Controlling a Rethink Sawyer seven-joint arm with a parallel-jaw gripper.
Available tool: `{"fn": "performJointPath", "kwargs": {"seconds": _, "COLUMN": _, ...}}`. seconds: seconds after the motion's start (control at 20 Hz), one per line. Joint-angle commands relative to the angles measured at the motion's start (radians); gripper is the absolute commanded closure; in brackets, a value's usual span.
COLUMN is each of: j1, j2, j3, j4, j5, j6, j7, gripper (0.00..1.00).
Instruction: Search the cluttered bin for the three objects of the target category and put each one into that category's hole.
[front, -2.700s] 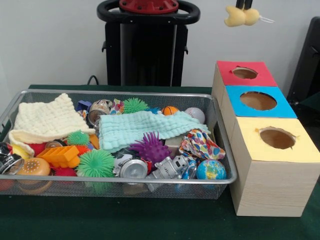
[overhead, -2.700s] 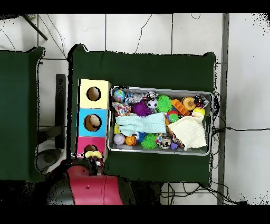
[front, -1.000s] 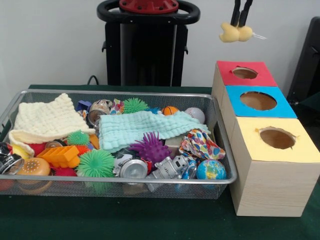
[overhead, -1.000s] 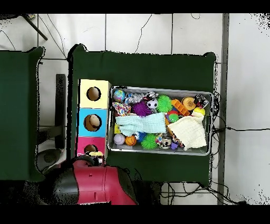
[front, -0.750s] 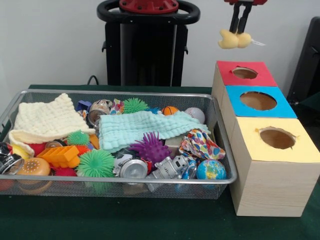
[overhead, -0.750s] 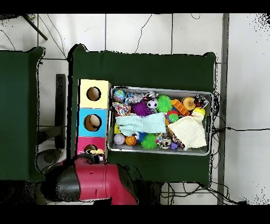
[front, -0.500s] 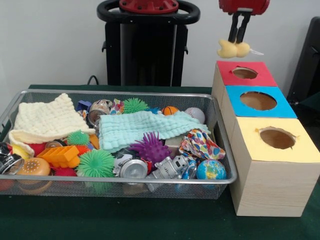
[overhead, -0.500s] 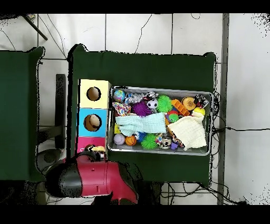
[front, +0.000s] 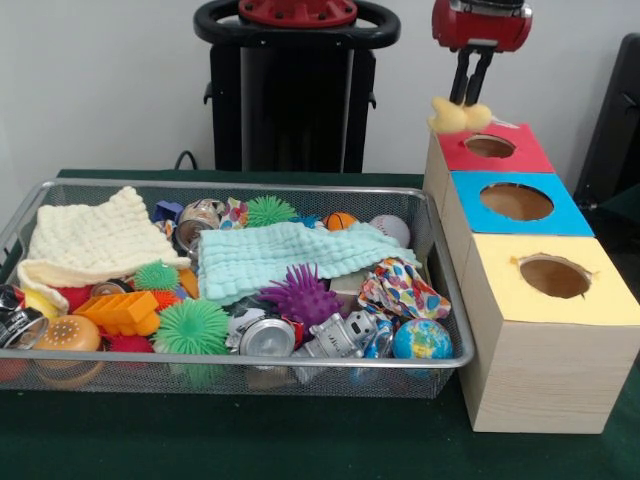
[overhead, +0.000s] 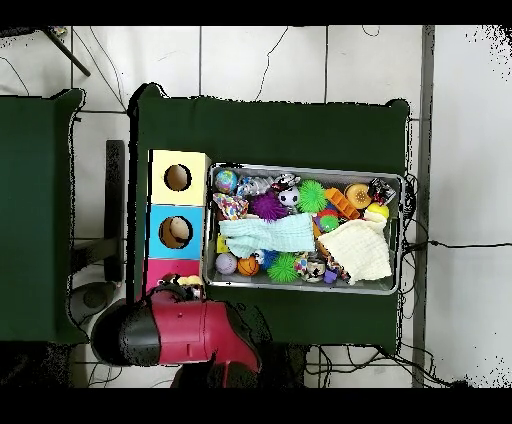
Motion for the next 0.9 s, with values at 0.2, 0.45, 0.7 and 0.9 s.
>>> {"fn": "performJointPath", "kwargs": {"seconds": 0.2, "j1": -0.016, "j2": 0.058, "j3": 0.014, "j4": 0.055, "j5": 0.030, "j6": -0.068, "j7": 0.223, "gripper": 1.00}}
{"fn": "performJointPath", "kwargs": {"seconds": 0.45, "j1": -0.005, "j2": 0.069, "j3": 0.011, "j4": 0.054, "j5": 0.030, "j6": -0.078, "j7": 0.232, "gripper": 1.00}}
{"fn": "performJointPath", "kwargs": {"seconds": 0.7, "j1": 0.025, "j2": 0.083, "j3": 0.007, "j4": 0.046, "j5": 0.037, "j6": -0.082, "j7": 0.256, "gripper": 1.00}}
{"fn": "performJointPath", "kwargs": {"seconds": 0.9, "j1": 0.040, "j2": 0.088, "j3": 0.004, "j4": 0.043, "j5": 0.044, "j6": -0.079, "j7": 0.262, "gripper": 1.00}}
